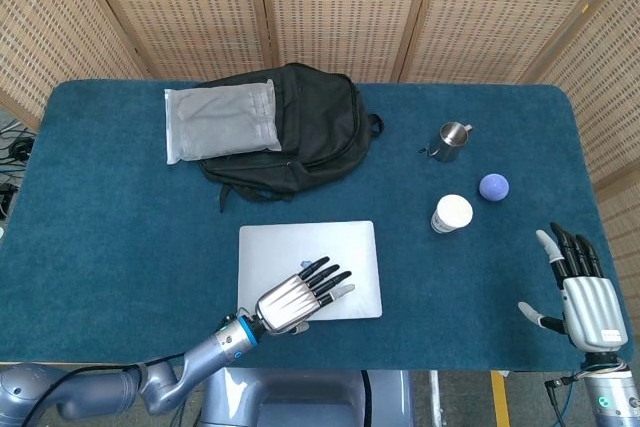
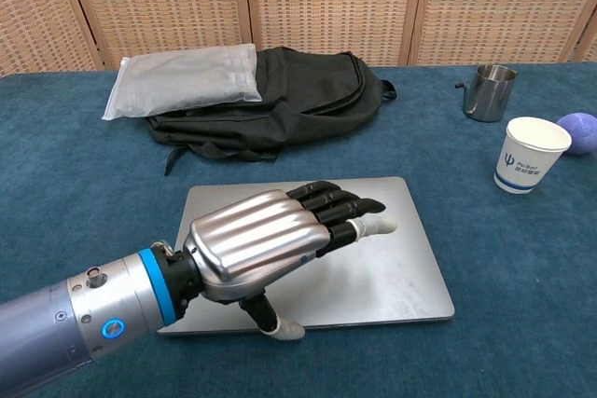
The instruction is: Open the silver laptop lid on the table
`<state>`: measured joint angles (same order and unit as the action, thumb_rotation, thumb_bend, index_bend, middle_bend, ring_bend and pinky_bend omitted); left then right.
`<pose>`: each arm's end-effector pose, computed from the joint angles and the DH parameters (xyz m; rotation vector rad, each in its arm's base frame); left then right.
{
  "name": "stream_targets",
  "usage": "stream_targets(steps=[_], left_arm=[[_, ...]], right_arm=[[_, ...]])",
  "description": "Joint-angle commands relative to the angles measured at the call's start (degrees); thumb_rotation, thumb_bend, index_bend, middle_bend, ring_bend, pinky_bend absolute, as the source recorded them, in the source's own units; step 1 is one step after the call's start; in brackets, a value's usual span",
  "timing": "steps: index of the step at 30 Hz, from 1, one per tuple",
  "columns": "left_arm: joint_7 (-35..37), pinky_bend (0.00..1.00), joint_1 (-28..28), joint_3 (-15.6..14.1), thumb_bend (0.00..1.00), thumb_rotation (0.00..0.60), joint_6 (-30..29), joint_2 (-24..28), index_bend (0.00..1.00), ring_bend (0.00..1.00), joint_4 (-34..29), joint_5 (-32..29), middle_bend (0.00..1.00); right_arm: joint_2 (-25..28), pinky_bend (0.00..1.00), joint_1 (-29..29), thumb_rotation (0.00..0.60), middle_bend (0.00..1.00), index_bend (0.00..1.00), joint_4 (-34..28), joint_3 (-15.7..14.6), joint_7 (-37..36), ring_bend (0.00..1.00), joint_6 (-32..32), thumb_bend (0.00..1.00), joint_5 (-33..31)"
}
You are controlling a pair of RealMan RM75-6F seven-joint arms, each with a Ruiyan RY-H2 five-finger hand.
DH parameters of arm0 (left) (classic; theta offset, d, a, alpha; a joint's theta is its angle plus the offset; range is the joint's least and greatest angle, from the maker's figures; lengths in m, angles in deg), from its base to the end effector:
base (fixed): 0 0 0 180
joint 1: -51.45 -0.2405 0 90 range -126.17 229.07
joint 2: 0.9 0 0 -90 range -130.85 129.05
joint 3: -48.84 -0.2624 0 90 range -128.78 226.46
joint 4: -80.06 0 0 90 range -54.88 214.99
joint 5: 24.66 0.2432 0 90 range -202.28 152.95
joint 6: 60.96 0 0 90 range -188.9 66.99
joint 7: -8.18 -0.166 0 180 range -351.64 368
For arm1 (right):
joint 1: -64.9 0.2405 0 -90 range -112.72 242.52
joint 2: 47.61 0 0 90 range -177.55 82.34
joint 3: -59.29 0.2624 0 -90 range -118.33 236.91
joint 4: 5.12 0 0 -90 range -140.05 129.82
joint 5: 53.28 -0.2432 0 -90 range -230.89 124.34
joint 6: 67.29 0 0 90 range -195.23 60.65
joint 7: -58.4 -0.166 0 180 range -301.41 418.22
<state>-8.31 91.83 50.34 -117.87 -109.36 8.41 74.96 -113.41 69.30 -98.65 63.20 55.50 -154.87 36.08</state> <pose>-0.0780 0.2574 -0.1729 -2.3463 -0.4969 -1.1753 -0.3096 -0.2069 0.1255 1.3647 -0.9155 1.0484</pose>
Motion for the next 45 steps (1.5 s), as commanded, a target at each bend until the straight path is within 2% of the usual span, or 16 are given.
stream_targets(steps=[1,16,24,39,41,45], left_arm=[[-0.3,0.00,0.3,0.0,0.00,0.600,0.6,-0.7,0.00,0.00,1.2,-0.9,0.00],[1.6,0.00,1.4,-1.0,0.01,0.600,-0.4,-3.1,0.00,0.00,4.7,-1.7,0.00],[1.0,0.00,1.7,-1.4,0.23,0.600,-0.8,-2.7,0.00,0.00,4.5,-2.3,0.00],[-0.8,0.00,2.1,-1.3,0.30,0.600,-1.2,-1.9,0.00,0.00,3.7,-3.4,0.00],[-1.3,0.00,2.1,-1.0,0.33,0.600,-1.4,-2.1,0.00,0.00,4.0,-3.7,0.00],[-2.5,0.00,2.0,-0.5,0.48,0.600,-1.9,-2.4,0.00,0.00,4.6,-4.2,0.00]], right_arm=[[0.1,0.00,0.0,0.600,0.00,0.00,0.0,0.0,-0.1,0.00,0.0,0.00,0.0],[0.0,0.00,0.2,0.600,0.00,0.00,0.3,0.0,-0.5,0.00,0.4,0.00,-0.4],[0.1,0.00,0.2,0.600,0.00,0.00,0.4,0.1,-0.9,0.00,0.5,0.00,-0.6],[0.2,0.00,0.2,0.600,0.00,0.00,0.5,0.0,-1.2,0.00,0.7,0.00,-0.8],[0.2,0.00,0.3,0.600,0.00,0.00,0.5,0.1,-1.3,0.00,0.7,0.00,-0.8],[0.2,0.00,0.2,0.600,0.00,0.00,0.5,0.0,-1.5,0.00,0.7,0.00,-0.7]])
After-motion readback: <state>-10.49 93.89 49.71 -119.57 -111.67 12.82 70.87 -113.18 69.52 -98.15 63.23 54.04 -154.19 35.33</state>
